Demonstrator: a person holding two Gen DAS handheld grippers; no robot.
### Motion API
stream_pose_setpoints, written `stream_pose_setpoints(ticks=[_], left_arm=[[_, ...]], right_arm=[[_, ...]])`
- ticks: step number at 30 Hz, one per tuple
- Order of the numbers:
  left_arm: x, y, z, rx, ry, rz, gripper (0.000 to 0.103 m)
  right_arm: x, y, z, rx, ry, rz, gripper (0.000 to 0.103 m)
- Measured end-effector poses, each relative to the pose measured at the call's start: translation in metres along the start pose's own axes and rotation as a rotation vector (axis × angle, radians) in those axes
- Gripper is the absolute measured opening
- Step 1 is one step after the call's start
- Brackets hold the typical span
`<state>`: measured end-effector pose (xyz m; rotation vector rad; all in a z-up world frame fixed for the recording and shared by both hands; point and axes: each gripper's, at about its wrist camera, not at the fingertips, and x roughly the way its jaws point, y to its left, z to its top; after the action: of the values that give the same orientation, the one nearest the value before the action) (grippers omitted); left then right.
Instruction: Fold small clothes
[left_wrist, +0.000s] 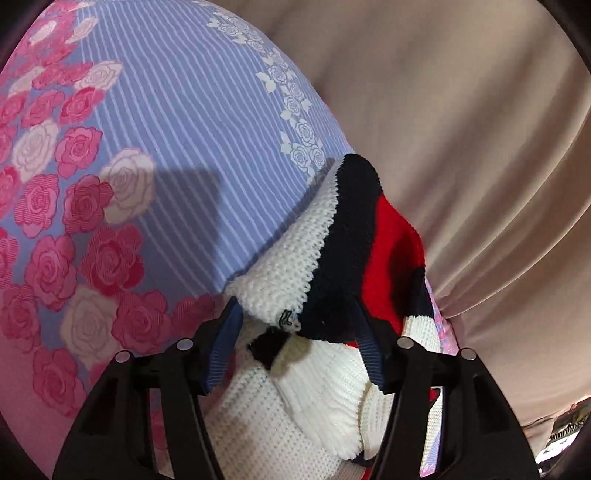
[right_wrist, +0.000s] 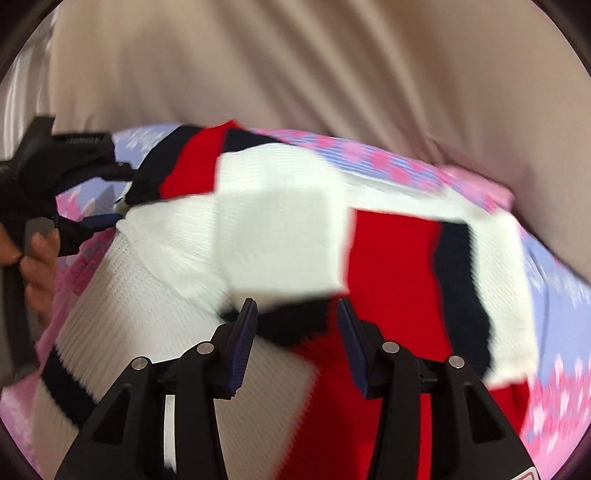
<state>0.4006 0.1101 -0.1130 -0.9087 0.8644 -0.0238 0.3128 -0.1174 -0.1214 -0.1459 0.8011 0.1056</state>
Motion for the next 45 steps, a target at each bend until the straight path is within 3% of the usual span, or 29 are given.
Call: stream_pose_setpoints(ticks=[4,5,6,7,10,13,15,16,18,20,23,24,28,29,30,32,35,37,38,39,40,41,42,45], left_arm=[[0.001,-0.006,0.000,0.056,-0.008,0.011,0.057],[0.002,-0.007,0.001,0.064,-0.008,0.012,0.056],[0.005,-0.007,0.000,0.068,-0.005,0.014,0.054],[0.005,-0.006,0.001,0.068,0.000,0.016,0.052],[0.001,0.005,0.008,0.045,0.016,0.000,0.046],[-0.005,0.010,0.015,0.024,0.021,-0.001,0.046],[-0.003,0.005,0.011,0.018,0.025,0.010,0.046],[-0.004,0.002,0.009,0.015,0.026,0.010,0.046],[-0.008,-0.005,0.004,0.013,0.025,-0.001,0.049],[-0.013,-0.012,0.001,0.034,0.028,-0.007,0.052],[-0.008,-0.018,-0.004,0.036,0.039,0.013,0.053],[-0.006,-0.017,-0.006,0.030,0.041,0.025,0.053],[-0.005,-0.001,-0.007,0.009,0.058,0.085,0.051],[-0.003,0.003,-0.008,-0.003,0.071,0.083,0.043],[-0.001,0.006,-0.009,-0.013,0.077,0.077,0.030],[-0.010,0.009,-0.008,-0.014,0.055,0.072,0.024],[-0.038,0.003,-0.006,0.003,-0.061,0.018,0.010],[-0.046,0.001,-0.005,0.022,-0.118,0.024,0.010],[-0.043,0.002,-0.005,0.032,-0.121,0.044,0.011],[-0.036,0.003,-0.005,0.046,-0.107,0.073,0.011],[-0.026,0.006,-0.008,0.053,-0.084,0.115,0.011],[-0.021,0.010,-0.010,0.046,-0.065,0.125,0.011],[-0.019,0.012,-0.013,0.041,-0.054,0.125,0.011],[-0.024,0.007,-0.017,0.106,-0.076,0.136,0.011]], right_arm=[[0.031,0.015,0.008,-0.033,0.028,-0.019,0.040],[0.032,0.012,0.010,-0.020,0.016,-0.005,0.028],[0.030,0.008,0.012,0.000,0.018,-0.002,0.009],[0.022,-0.004,0.019,0.058,0.008,0.004,0.009],[-0.042,-0.059,0.034,0.273,-0.175,0.036,0.008],[-0.085,-0.127,0.028,0.451,-0.282,-0.051,0.009],[-0.069,-0.158,0.017,0.488,-0.213,-0.143,0.017],[-0.039,-0.173,0.008,0.481,-0.082,-0.178,0.017],[-0.014,-0.183,-0.005,0.499,0.032,-0.191,0.017],[-0.022,-0.185,-0.023,0.559,0.006,-0.149,0.018],[-0.036,-0.177,-0.039,0.594,-0.037,-0.124,0.048],[-0.037,-0.174,-0.045,0.599,-0.036,-0.121,0.052],[-0.013,-0.166,-0.058,0.618,0.047,-0.078,0.055],[-0.009,-0.164,-0.055,0.612,0.052,-0.081,0.045],[-0.008,-0.163,-0.049,0.596,0.050,-0.075,0.010],[-0.023,-0.159,-0.020,0.557,-0.001,-0.028,0.008],[-0.099,-0.150,0.026,0.500,-0.286,0.060,0.007],[-0.121,-0.151,0.032,0.481,-0.384,0.066,0.007],[-0.105,-0.156,0.028,0.471,-0.331,0.026,0.007],[-0.077,-0.163,0.021,0.466,-0.227,-0.013,0.007],[-0.031,-0.174,0.007,0.478,-0.059,-0.051,0.007],[-0.010,-0.180,-0.003,0.487,0.027,-0.069,0.007],[-0.001,-0.184,-0.010,0.507,0.058,-0.062,0.007],[-0.037,-0.185,-0.005,0.538,-0.122,-0.024,0.007]])
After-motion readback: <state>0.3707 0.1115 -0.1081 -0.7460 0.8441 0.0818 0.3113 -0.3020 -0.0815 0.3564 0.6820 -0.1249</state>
